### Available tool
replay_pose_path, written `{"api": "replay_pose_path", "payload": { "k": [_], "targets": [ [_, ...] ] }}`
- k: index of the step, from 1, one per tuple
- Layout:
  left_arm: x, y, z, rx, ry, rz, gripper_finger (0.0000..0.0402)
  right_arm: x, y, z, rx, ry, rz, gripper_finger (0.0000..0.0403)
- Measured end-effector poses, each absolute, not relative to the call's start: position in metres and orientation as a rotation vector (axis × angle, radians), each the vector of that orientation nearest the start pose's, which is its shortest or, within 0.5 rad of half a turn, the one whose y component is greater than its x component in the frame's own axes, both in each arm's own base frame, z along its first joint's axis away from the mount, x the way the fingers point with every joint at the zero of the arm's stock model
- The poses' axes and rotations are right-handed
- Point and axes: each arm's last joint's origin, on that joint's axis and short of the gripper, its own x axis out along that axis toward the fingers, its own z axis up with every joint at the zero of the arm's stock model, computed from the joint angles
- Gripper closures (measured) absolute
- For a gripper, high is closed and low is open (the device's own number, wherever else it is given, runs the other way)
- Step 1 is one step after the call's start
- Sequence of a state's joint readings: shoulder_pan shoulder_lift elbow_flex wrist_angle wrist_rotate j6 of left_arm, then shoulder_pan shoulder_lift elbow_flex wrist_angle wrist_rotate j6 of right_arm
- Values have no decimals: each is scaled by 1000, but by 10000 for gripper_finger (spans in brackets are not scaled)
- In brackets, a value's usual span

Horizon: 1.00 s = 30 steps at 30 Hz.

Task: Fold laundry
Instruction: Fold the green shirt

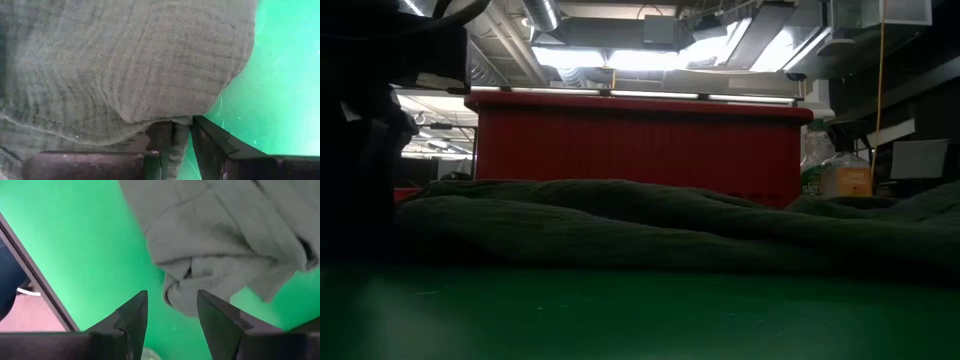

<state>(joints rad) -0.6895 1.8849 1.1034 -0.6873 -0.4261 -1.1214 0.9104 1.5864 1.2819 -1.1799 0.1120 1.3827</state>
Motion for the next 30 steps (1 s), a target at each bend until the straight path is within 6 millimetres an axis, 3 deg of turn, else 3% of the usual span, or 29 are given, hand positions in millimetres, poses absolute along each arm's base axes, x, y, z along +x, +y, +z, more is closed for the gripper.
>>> {"api": "replay_pose_path", "payload": {
  "k": [6,12,17,24,30],
  "targets": [
    [260,-199,131,-214,1128,486,341,175,222,255,400,1442,-350,233],
    [261,-199,131,-215,1126,487,359,166,217,254,433,1500,-496,233],
    [261,-198,130,-212,1123,493,395,158,225,254,492,1471,-534,233],
    [261,-198,130,-212,1123,493,397,147,233,254,571,1317,-639,233],
    [261,-198,130,-212,1124,493,399,149,242,237,546,1325,-705,233]
  ]
}}
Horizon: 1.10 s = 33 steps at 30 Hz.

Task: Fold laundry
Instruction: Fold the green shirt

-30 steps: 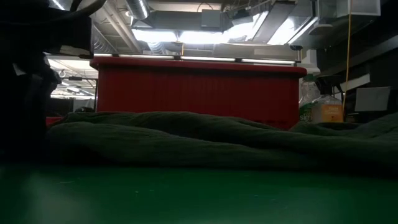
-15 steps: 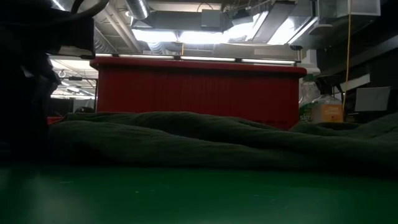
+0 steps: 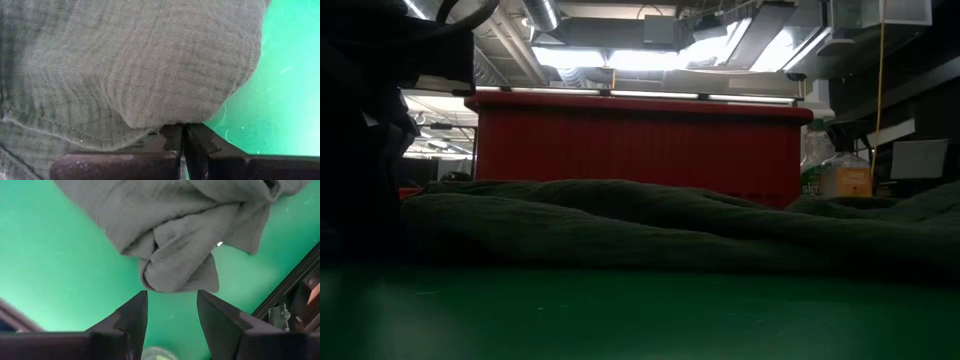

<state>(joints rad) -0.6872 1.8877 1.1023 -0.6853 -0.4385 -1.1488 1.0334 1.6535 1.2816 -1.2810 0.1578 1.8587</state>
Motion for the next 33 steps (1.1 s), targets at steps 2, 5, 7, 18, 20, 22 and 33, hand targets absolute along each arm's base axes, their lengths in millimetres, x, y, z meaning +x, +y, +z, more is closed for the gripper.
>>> {"api": "replay_pose_path", "payload": {
  "k": [2,5,7,18,20,22,33],
  "targets": [
    [261,-198,130,-212,1124,494,399,151,244,230,522,1330,-725,233],
    [261,-198,130,-212,1124,493,399,153,248,222,497,1334,-745,233],
    [261,-198,130,-212,1124,493,399,154,250,217,484,1336,-759,233],
    [261,-198,130,-216,1121,490,400,159,254,203,437,1279,-781,233],
    [261,-198,130,-213,1121,488,400,160,256,198,420,1274,-782,233],
    [261,-198,130,-211,1122,486,400,161,258,192,405,1277,-793,233],
    [261,-199,131,-225,1141,473,401,163,263,173,298,1321,-802,309]
  ]
}}
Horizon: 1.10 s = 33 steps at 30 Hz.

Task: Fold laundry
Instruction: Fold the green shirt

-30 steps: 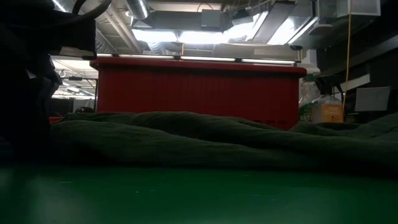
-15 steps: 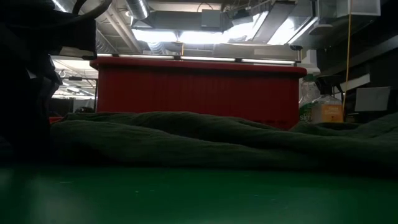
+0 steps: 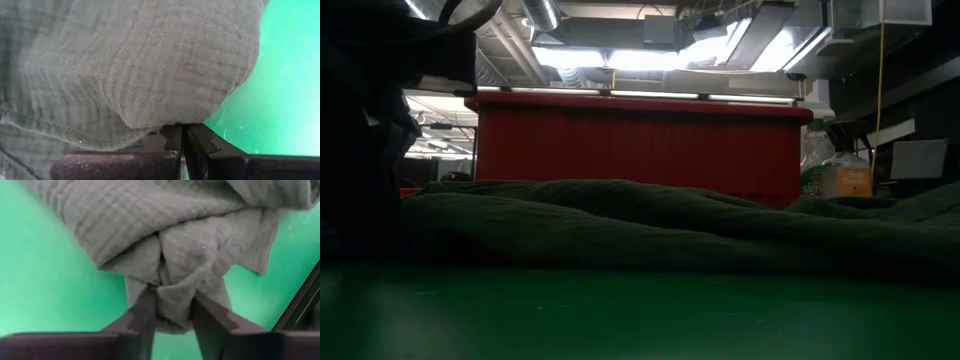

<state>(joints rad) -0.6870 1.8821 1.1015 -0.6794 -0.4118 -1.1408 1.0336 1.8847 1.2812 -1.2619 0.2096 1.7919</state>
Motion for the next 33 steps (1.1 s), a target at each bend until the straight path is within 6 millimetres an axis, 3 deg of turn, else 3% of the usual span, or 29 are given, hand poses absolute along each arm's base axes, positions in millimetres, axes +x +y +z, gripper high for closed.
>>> {"api": "replay_pose_path", "payload": {
  "k": [4,10,16,20,27,33],
  "targets": [
    [256,-199,138,-251,1185,444,401,159,256,176,168,1389,-810,390],
    [238,-195,158,-259,1271,473,401,147,242,185,-53,1524,-900,371],
    [227,-195,164,-256,1366,454,401,148,242,185,-250,1613,-692,397],
    [223,-200,164,-257,1396,426,401,148,242,185,-338,1659,-579,385],
    [218,-206,164,-255,1404,391,401,149,251,180,-354,1817,-311,379],
    [217,-211,164,-238,1401,350,401,149,252,180,-345,1846,-282,378]
  ]
}}
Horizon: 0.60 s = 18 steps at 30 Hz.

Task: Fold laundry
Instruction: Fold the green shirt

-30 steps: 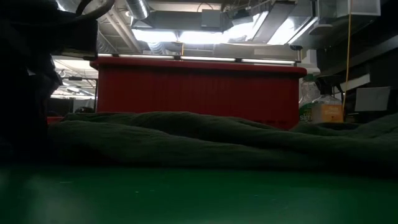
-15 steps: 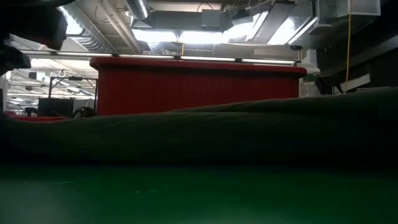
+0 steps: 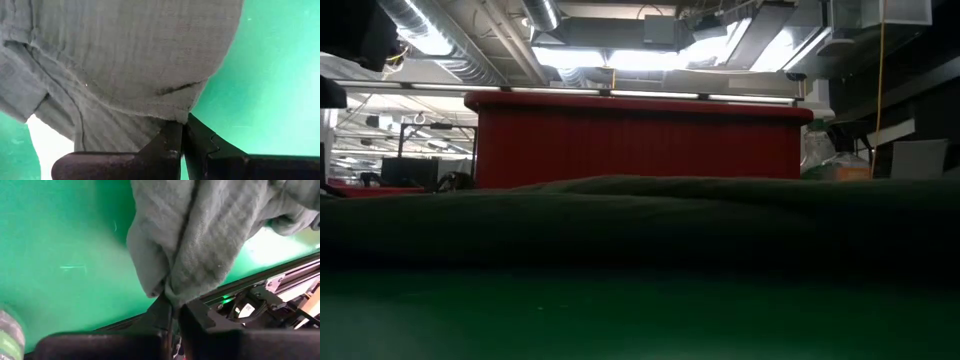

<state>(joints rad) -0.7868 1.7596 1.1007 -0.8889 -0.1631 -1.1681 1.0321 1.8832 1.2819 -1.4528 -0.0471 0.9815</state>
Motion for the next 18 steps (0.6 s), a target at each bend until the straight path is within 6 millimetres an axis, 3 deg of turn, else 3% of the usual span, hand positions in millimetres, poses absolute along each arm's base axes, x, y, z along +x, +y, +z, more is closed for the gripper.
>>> {"api": "replay_pose_path", "payload": {
  "k": [12,18],
  "targets": [
    [207,-207,164,-121,1607,229,401,148,251,180,-360,1864,-268,378],
    [199,-203,165,-48,1691,218,401,147,251,181,-341,1899,-270,399]
  ]
}}
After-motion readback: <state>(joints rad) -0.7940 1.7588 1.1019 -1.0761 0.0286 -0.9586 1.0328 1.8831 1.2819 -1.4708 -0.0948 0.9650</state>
